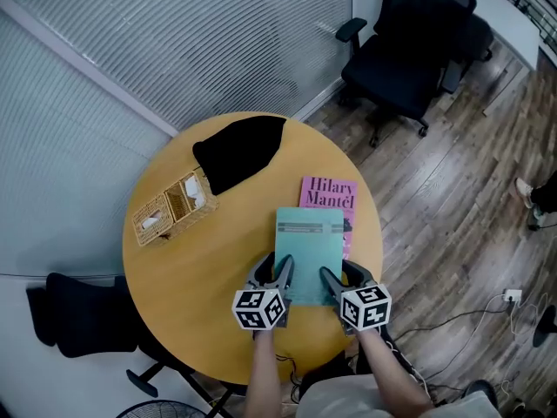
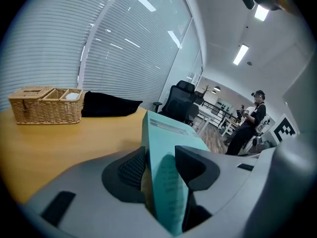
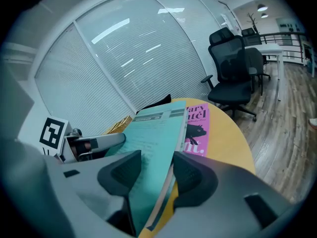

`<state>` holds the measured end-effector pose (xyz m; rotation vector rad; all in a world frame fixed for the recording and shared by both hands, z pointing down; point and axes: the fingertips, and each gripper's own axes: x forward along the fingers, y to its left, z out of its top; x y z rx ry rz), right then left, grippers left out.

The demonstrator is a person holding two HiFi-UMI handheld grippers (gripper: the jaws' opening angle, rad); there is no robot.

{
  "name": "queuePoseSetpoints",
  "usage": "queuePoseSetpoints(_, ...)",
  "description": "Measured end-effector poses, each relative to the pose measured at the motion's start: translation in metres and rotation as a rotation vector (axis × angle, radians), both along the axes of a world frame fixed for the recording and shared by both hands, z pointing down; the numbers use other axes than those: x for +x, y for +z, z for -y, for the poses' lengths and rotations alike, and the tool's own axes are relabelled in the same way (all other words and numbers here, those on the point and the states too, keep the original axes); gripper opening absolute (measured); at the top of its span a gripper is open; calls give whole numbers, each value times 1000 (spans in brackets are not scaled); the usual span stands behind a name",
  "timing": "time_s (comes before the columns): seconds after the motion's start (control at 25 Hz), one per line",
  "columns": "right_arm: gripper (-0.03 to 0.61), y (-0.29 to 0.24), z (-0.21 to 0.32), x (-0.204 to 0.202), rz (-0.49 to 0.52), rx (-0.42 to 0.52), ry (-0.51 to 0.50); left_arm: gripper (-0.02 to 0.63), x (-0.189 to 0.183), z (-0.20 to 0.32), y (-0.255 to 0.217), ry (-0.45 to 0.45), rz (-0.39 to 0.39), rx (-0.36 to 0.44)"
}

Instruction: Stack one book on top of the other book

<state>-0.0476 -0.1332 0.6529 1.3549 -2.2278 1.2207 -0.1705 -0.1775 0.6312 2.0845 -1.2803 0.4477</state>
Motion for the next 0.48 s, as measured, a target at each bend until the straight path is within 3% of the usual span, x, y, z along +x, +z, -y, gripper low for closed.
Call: queuePoseSetpoints(0.48, 207, -7, 34, 13, -30, 44, 24, 206, 20, 49, -4, 105, -18, 22)
